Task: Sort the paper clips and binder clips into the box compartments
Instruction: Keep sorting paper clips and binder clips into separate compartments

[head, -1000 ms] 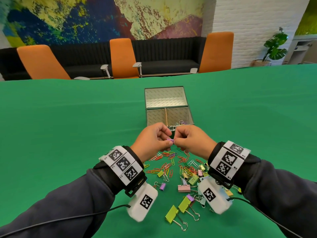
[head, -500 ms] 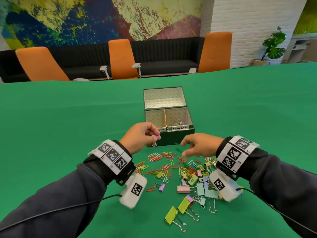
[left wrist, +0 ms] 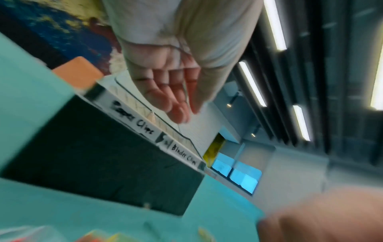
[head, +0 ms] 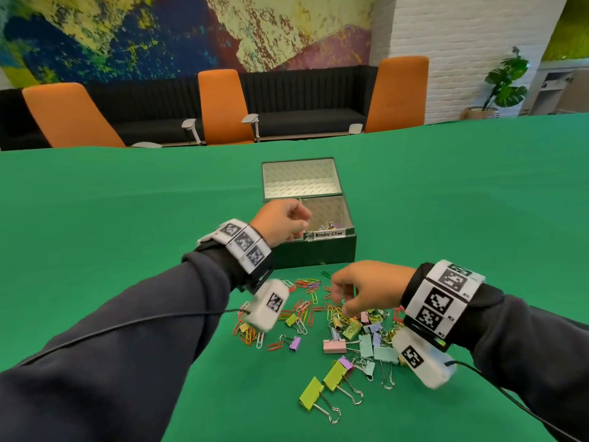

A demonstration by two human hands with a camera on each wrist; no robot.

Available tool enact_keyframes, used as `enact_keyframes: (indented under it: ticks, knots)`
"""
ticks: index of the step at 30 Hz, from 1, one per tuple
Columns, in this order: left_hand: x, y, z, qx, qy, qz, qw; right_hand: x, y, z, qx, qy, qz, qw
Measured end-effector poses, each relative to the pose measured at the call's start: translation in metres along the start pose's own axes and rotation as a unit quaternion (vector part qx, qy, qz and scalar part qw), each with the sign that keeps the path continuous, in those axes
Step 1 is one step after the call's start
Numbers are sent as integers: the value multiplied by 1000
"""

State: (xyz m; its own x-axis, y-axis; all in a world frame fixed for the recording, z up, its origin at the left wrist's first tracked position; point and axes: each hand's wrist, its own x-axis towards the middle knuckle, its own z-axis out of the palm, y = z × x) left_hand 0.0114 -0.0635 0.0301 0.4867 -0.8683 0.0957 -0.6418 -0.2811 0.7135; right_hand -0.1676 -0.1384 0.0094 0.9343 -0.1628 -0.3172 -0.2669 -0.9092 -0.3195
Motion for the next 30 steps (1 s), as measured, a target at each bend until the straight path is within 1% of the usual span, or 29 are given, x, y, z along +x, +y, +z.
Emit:
enact_keyframes:
  ticks: [2, 4, 6, 7, 8, 9, 10, 11, 12, 15, 17, 19, 23, 24, 26, 28, 30]
  knots:
    - [-30, -2, -3, 55, -65, 26, 996, -1, -4, 4, 2, -32, -42, 999]
    - [-63, -5, -1, 114, -165, 41, 979, 1, -11, 10, -18, -70, -76, 994]
    - [-97, -3, 8, 172, -261, 72, 947, 5, -19, 21, -54, -100, -88, 990]
    - [-112, -2, 16, 200, -298, 89, 929, 7, -22, 27, -82, -102, -92, 987]
    - [-124, -1, 25, 236, -326, 96, 910, 9, -25, 32, -115, -96, -96, 984]
    - [-132, -1, 33, 282, -341, 94, 892, 11, -28, 36, -147, -86, -98, 980]
    - [-136, -1, 41, 329, -336, 90, 878, 13, -30, 38, -176, -79, -97, 976]
    - [-137, -3, 48, 365, -319, 85, 871, 14, -33, 39, -201, -76, -95, 972]
    - [-134, -5, 52, 385, -295, 79, 871, 15, -34, 39, -223, -75, -91, 968]
    - [-122, -15, 52, 394, -238, 63, 885, 14, -34, 38, -276, -67, -62, 957]
    - [-114, -20, 49, 385, -213, 60, 896, 12, -30, 38, -280, -65, -36, 957]
    - [-109, -24, 46, 367, -218, 62, 902, 10, -27, 37, -279, -73, -18, 957]
    - [-101, -29, 46, 336, -279, 61, 897, 15, -27, 36, -302, -75, -17, 950]
    - [-100, -29, 46, 336, -289, 62, 894, 16, -26, 35, -291, -67, -18, 954]
    - [-99, -29, 46, 346, -300, 63, 887, 17, -19, 29, -221, -33, -12, 975]
    - [-99, -30, 48, 356, -286, 70, 887, 16, -10, 18, -131, 21, 3, 991]
    - [-97, -32, 48, 349, -264, 70, 896, 14, 2, 5, -46, 71, 13, 996]
